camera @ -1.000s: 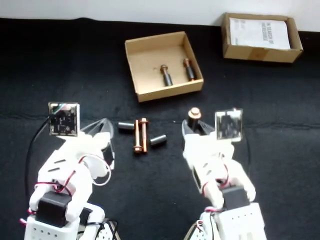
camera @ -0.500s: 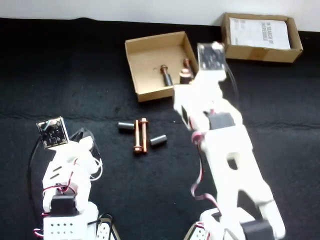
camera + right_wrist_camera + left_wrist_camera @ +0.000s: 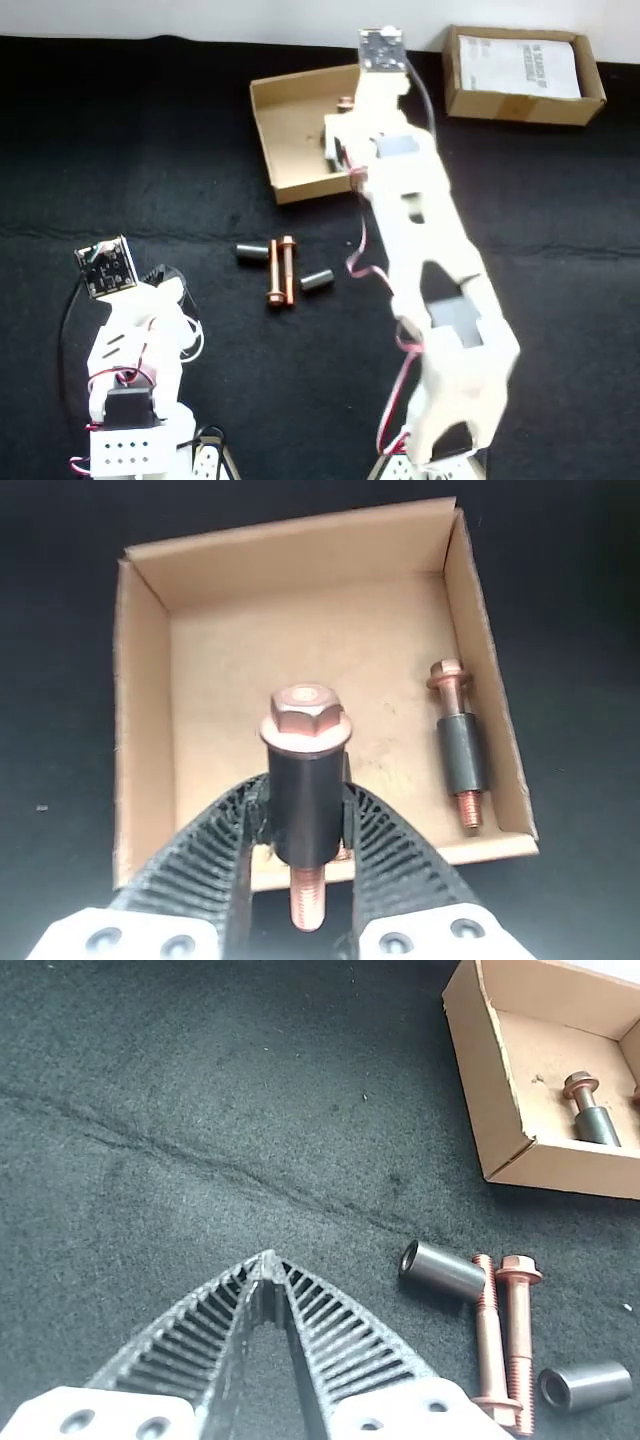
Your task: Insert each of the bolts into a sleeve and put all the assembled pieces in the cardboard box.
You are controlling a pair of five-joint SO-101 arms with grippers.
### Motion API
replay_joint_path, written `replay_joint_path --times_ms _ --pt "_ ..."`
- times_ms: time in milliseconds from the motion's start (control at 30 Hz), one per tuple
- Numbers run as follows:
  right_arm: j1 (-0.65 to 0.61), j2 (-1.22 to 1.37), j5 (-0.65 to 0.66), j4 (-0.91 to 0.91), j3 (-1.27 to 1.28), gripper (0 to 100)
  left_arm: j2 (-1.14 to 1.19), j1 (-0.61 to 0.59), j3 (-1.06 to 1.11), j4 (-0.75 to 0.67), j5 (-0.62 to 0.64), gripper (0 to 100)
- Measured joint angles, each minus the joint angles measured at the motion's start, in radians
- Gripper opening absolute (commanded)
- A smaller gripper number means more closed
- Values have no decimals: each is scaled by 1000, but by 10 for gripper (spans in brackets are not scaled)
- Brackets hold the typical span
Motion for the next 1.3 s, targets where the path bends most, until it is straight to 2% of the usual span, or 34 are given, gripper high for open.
replay_joint_path --times_ms 267,400,600,733,833,900,1100,1300 --pt "0 450 0 132 -543 6 0 0 0 0 0 10" --pt "-2 620 75 198 -730 6 0 0 0 0 0 10" --pt "-18 723 199 367 -891 6 0 0 0 0 0 11" --pt "-75 738 310 488 -899 6 0 0 0 0 0 11" --pt "-91 738 345 542 -899 8 0 0 0 0 0 12" --pt "-94 736 353 562 -905 42 0 0 0 0 0 12" --pt "-100 738 359 729 -996 269 0 0 0 0 0 12" --pt "-101 680 359 921 -1181 295 0 0 0 0 0 13"
